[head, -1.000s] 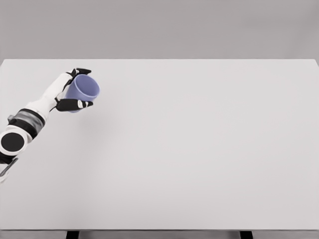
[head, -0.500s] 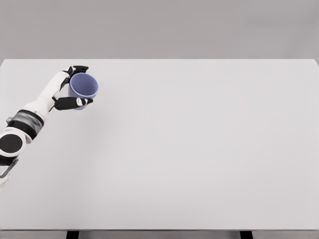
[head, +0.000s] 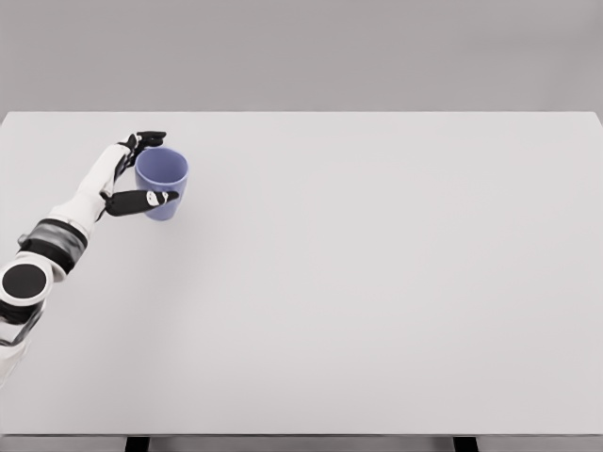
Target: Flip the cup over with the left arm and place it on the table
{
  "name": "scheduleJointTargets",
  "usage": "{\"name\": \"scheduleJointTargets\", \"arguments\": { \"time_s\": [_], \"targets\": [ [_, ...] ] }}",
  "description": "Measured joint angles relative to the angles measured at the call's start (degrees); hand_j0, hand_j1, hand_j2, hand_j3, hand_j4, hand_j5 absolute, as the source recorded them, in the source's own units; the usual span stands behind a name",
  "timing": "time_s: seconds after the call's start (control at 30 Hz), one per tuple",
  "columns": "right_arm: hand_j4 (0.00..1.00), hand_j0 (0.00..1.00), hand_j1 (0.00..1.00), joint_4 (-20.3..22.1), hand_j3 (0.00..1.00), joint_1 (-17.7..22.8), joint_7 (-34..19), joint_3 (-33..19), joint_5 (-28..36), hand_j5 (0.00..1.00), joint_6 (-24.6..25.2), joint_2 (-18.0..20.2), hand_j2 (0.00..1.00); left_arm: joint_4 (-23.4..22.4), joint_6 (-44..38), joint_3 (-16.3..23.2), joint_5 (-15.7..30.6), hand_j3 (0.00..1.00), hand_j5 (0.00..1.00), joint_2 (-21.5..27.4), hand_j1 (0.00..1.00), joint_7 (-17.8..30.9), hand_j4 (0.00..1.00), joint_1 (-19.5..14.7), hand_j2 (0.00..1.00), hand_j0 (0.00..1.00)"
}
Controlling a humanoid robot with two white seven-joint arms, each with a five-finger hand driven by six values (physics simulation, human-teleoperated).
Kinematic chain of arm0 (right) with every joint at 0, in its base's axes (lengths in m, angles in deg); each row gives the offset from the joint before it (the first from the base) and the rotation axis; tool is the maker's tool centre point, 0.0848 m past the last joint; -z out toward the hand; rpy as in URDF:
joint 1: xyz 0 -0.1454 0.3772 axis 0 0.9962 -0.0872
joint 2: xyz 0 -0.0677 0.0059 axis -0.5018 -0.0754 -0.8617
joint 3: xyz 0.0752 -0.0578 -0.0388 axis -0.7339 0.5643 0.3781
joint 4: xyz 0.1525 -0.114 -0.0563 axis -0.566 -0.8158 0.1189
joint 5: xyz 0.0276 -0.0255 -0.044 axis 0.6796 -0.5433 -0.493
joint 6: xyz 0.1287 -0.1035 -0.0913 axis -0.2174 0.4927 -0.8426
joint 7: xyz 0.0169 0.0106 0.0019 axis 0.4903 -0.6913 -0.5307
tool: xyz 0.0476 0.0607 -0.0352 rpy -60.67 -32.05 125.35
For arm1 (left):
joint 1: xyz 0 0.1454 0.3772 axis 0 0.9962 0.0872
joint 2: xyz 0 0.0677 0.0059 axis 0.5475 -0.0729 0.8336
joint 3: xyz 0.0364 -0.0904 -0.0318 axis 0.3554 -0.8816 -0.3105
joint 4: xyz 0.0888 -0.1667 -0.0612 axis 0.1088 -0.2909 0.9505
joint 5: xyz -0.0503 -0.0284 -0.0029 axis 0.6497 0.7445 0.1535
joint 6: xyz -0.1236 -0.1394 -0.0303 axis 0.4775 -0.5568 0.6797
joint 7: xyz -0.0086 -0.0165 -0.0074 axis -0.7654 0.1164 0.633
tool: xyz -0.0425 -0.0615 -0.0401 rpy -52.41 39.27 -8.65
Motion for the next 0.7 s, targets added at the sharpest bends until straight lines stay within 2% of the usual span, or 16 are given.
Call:
{"name": "scheduleJointTargets", "arguments": {
  "time_s": [0.6,0.63,0.7],
  "targets": [
    [1.0,1.0,1.0,0.0,1.0,0.0,0.0,0.0,0.0,1.0,0.0,0.0,1.0,0.0,1.0,-1.2,-0.1,0.85,0.85,-1.2,0.85,0.0,0.85,1.9,0.85,0.85],
    [1.0,1.0,1.0,0.0,1.0,0.0,0.0,0.0,0.0,1.0,0.0,0.0,1.0,0.0,1.1,-1.2,-0.1,0.9,0.9,-1.2,0.9,0.0,0.9,2.0,0.9,0.9],
    [1.0,1.0,1.0,0.0,1.0,0.0,0.0,0.0,0.0,1.0,0.0,0.0,1.0,0.1,1.1,-1.2,-0.1,0.94,0.94,-1.2,0.94,0.0,0.94,1.9,0.94,0.94]
  ]
}}
